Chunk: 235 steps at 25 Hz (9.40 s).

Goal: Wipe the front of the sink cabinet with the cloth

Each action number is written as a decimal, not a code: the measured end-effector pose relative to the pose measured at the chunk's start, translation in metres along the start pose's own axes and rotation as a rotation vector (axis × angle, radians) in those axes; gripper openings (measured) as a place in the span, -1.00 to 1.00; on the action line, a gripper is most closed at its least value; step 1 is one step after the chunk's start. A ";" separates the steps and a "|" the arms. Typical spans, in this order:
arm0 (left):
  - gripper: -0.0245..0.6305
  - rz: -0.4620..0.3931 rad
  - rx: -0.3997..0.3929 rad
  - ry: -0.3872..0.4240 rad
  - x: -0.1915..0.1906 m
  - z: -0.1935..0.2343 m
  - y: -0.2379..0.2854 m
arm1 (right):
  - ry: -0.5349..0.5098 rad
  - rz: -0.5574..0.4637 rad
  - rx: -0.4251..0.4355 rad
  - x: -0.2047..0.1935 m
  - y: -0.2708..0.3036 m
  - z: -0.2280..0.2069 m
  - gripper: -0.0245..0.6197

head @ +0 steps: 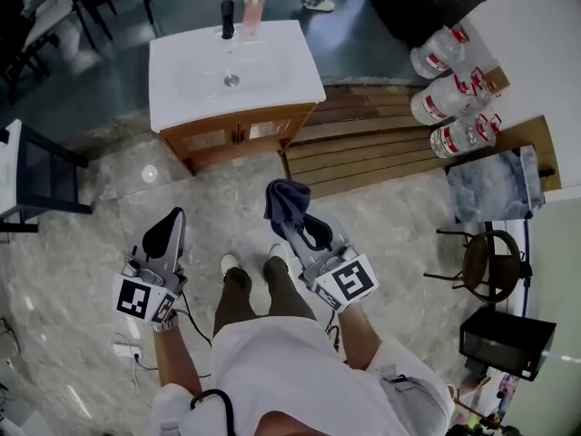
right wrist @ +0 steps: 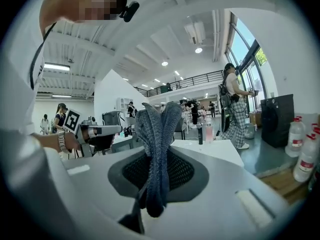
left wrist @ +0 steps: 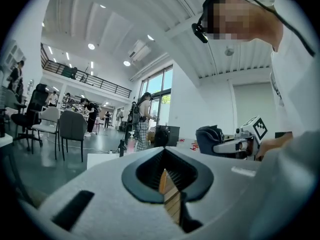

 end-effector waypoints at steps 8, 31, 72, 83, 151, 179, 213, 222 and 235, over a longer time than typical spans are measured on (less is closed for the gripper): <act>-0.93 0.015 0.062 0.012 -0.045 0.028 0.036 | -0.092 0.018 0.100 -0.028 0.085 -0.043 -0.71; -0.93 -0.143 0.148 0.155 -0.503 0.201 0.069 | -0.225 -0.285 0.247 -0.405 0.399 -0.057 -0.72; -0.93 -0.237 0.073 0.211 -0.546 0.151 0.060 | -0.211 -0.309 0.012 -0.382 0.445 -0.071 -0.71; -0.93 -0.280 -0.011 0.198 -0.548 0.148 0.069 | -0.245 -0.300 -0.182 -0.374 0.382 -0.158 -0.70; -0.93 -0.222 -0.073 0.183 -0.574 0.094 0.105 | -0.104 -0.366 0.140 -0.445 0.364 -0.126 -0.73; -0.93 -0.335 0.107 0.111 -0.560 0.121 0.061 | 0.057 -0.251 0.260 -0.457 0.509 -0.017 -0.74; -0.93 -0.289 0.058 0.115 -0.567 0.113 0.076 | -0.018 -0.309 -0.124 -0.456 0.397 -0.175 -0.71; -0.93 -0.278 0.040 0.140 -0.569 0.109 0.078 | -0.036 -0.348 -0.186 -0.450 0.372 -0.201 -0.70; -0.93 -0.272 0.029 0.153 -0.569 0.102 0.080 | -0.041 -0.351 -0.298 -0.454 0.340 -0.245 -0.70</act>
Point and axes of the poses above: the fingertips, and each gripper's own axes: y forward along the fingers, z to its left, x out of its top, the point moved 7 cm from there along -y, backward along the fingers, and after that the axes turned 4 degrees about -z, right-handed, at the moved point
